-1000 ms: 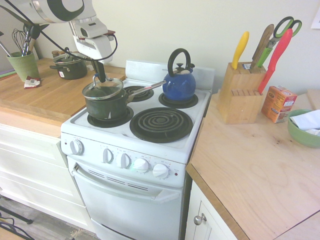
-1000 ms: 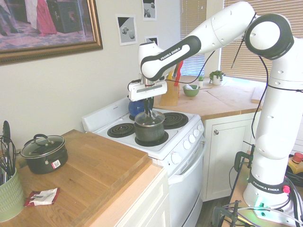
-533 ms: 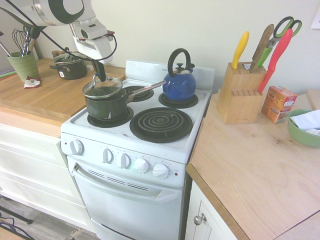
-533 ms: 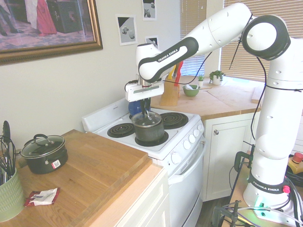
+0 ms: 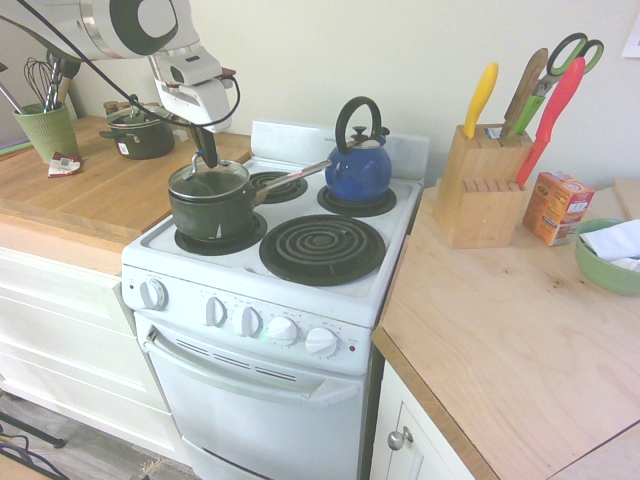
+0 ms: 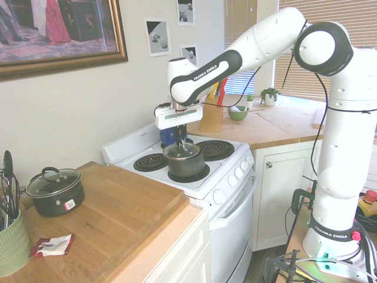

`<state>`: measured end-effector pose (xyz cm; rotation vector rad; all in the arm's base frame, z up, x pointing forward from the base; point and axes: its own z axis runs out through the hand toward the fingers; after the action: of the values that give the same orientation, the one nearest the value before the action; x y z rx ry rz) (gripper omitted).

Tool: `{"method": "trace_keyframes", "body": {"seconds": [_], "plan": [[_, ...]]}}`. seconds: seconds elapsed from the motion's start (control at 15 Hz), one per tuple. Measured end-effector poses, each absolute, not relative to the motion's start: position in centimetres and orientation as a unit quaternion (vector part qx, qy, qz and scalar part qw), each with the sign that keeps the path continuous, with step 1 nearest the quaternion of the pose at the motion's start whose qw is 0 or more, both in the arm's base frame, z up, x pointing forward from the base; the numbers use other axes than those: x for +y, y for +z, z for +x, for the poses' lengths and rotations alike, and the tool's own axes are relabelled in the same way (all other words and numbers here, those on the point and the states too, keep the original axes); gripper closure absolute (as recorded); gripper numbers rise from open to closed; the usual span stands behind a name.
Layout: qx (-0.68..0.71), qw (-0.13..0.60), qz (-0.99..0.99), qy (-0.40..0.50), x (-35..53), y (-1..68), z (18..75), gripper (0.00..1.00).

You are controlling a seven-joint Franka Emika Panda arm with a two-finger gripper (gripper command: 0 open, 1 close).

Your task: Cover the lid of the pot

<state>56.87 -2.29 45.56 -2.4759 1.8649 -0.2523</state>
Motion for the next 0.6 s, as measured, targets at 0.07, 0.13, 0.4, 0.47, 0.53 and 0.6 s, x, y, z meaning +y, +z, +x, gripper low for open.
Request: {"method": "trace_keyframes", "body": {"seconds": [0.07,0.13,0.4,0.47,0.53,0.6], "plan": [[0.601,0.017,-0.795,-0.083,-2.5,45.62,56.98,1.0],[0.602,0.018,-0.794,-0.084,-2.69,45.71,57.02,1.0],[0.605,0.02,-0.791,-0.088,-3.11,46.14,57.1,1.0],[0.605,0.021,-0.791,-0.089,-3.14,46.3,57.08,1.0],[0.605,0.021,-0.791,-0.09,-3.15,46.46,57.03,1.0],[0.603,0.019,-0.792,-0.092,-3.15,46.57,56.99,1.0]]}}
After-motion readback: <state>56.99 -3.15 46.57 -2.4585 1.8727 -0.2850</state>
